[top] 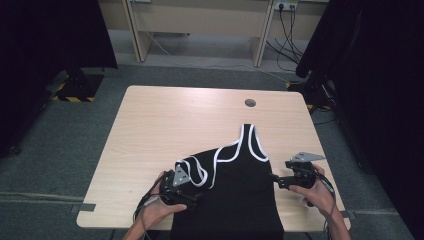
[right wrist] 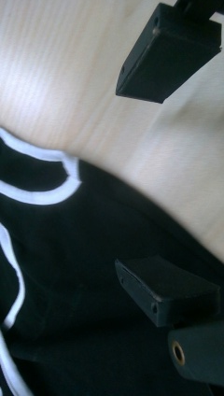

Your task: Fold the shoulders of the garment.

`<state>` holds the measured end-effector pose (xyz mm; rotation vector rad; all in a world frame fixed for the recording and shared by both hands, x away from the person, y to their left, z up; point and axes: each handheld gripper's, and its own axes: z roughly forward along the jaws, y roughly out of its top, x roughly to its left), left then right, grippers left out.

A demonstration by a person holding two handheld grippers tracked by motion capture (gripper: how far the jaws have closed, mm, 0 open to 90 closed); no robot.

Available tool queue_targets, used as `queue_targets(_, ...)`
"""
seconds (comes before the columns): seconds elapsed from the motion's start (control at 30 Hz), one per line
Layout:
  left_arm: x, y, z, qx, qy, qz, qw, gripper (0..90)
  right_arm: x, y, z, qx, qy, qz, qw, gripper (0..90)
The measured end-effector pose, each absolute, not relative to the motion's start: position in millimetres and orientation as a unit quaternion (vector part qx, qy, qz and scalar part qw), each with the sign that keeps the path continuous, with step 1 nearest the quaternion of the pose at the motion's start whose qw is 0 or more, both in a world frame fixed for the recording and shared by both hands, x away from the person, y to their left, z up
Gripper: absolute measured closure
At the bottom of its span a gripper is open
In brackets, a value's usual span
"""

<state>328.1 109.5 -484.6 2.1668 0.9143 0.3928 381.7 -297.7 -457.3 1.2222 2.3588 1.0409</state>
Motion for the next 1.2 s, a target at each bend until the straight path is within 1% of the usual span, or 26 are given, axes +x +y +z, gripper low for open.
queue_targets(0.2,333,109,-485,0.846,0.355,0.146,0.371,3.0,409,-282,-450,0.421,0.818,0.365,0.14,15.0)
queue_targets(0.53,338,110,-485,0.845,0.355,0.147,0.371,3.1,453,-254,-443,0.42,0.817,0.365,0.149,15.1)
queue_targets(1.03,338,110,-485,0.845,0.355,0.146,0.371,3.0,509,-229,-456,0.452,0.81,0.342,0.149,14.7)
queue_targets(1.13,338,110,-485,0.845,0.355,0.147,0.371,3.0,517,-229,-462,0.464,0.808,0.333,0.147,16.9)
queue_targets(1.2,338,110,-485,0.845,0.356,0.146,0.371,3.0,522,-228,-465,0.466,0.807,0.332,0.148,21.0)
